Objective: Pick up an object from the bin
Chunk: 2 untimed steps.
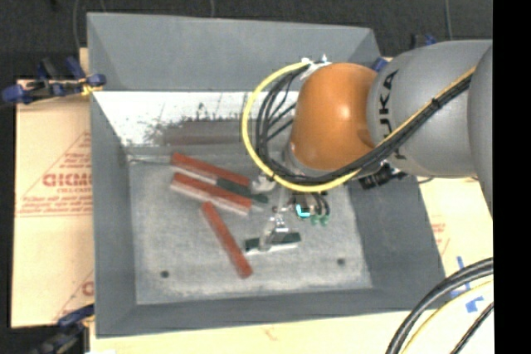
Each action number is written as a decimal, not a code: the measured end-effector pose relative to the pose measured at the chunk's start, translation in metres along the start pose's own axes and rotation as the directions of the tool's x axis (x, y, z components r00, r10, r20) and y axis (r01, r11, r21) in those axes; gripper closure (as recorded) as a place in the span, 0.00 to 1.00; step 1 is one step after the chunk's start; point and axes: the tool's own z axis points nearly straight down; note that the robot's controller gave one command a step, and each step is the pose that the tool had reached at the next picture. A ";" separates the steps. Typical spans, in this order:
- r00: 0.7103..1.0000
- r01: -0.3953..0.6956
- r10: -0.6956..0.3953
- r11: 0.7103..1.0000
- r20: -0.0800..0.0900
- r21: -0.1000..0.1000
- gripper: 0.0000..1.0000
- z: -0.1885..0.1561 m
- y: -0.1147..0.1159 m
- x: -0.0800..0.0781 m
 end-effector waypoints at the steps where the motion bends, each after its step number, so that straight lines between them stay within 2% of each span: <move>1: 1.000 -0.001 0.001 1.000 0.007 0.000 0.00 -0.004 0.000 -0.002; 2: 0.995 0.102 -0.102 0.995 0.010 0.001 1.00 0.072 -0.021 0.021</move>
Offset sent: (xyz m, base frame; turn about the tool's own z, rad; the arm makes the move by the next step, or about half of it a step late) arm -0.0254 -0.0211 -0.0816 -0.1037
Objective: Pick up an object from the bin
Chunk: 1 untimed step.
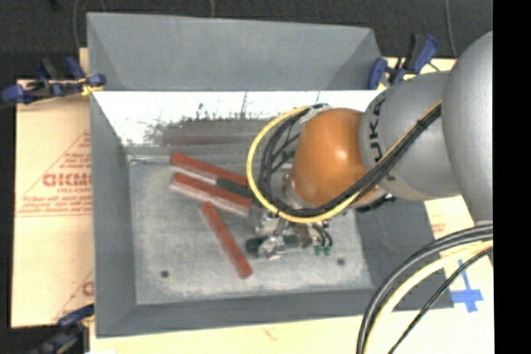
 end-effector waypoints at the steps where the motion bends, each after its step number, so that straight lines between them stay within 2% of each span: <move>1: 1.000 -0.001 0.001 1.000 0.000 0.000 1.00 0.000 0.000 0.000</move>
Offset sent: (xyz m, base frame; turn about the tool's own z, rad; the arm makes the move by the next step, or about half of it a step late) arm -0.0110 -0.0037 0.1572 -0.0899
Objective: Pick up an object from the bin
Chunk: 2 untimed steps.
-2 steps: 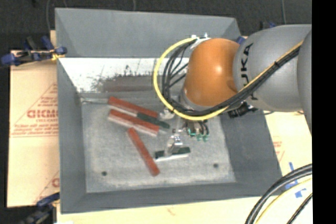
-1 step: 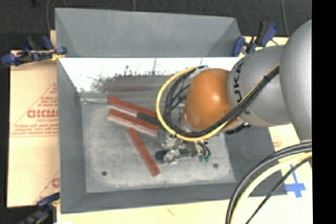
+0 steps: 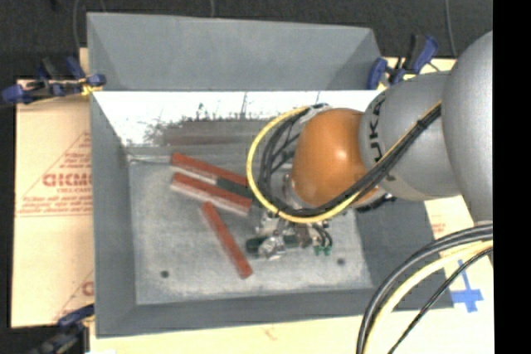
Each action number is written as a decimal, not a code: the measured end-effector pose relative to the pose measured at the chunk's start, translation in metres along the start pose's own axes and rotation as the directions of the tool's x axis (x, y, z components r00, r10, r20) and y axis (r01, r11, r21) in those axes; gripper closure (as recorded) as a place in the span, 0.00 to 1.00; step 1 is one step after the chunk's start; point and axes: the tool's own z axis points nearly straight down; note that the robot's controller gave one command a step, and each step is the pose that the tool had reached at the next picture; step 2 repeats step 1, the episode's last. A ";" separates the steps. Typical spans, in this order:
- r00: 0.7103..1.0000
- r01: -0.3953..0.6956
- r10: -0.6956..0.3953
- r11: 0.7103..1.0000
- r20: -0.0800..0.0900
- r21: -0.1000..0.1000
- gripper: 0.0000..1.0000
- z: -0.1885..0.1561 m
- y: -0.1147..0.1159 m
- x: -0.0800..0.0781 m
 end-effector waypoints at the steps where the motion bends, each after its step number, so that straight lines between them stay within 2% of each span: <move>1: 0.996 0.089 -0.089 0.996 0.004 0.003 1.00 -0.160 -0.003 0.008; 2: 0.996 0.089 -0.089 0.996 0.004 0.003 1.00 -0.160 -0.003 0.008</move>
Offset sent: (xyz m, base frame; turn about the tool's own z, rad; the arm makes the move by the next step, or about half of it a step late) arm 0.0000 0.0000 0.0000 0.0000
